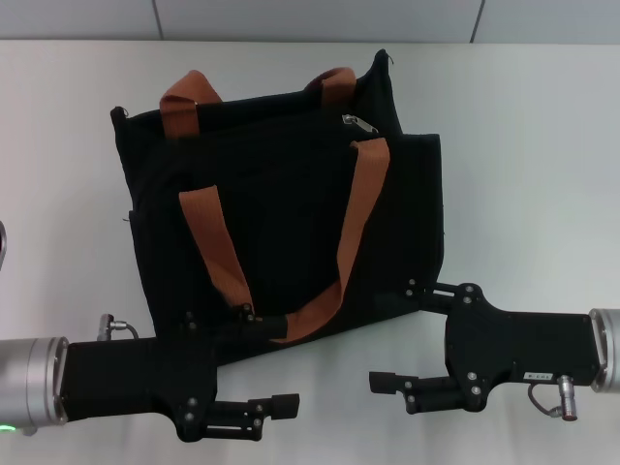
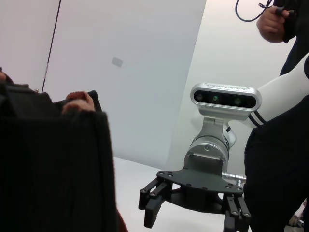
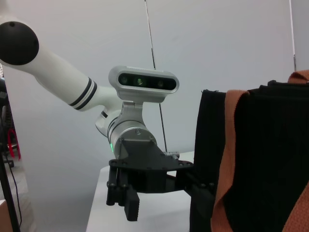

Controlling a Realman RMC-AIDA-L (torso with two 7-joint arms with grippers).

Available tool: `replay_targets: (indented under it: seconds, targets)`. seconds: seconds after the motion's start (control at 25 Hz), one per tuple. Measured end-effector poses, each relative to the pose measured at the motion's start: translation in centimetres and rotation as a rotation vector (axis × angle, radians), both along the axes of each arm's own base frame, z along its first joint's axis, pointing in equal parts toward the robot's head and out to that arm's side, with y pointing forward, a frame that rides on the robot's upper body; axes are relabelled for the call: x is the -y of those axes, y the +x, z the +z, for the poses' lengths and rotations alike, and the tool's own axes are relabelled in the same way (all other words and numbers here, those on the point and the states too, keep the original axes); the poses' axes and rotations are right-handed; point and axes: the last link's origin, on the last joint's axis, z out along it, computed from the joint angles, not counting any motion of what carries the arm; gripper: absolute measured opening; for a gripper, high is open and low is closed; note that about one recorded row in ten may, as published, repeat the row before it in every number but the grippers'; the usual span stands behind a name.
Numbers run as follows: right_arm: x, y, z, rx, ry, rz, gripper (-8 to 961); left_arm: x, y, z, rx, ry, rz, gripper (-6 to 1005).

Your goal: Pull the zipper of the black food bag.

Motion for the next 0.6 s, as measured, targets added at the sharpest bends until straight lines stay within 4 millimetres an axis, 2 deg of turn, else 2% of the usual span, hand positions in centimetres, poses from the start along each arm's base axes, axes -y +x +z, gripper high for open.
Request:
replay_targets:
  seconds: [0.6]
  targets:
    - [0.08, -0.02, 0.02, -0.007, 0.004, 0.001, 819, 0.15, -0.07, -0.11, 0.001, 0.001, 0.006, 811]
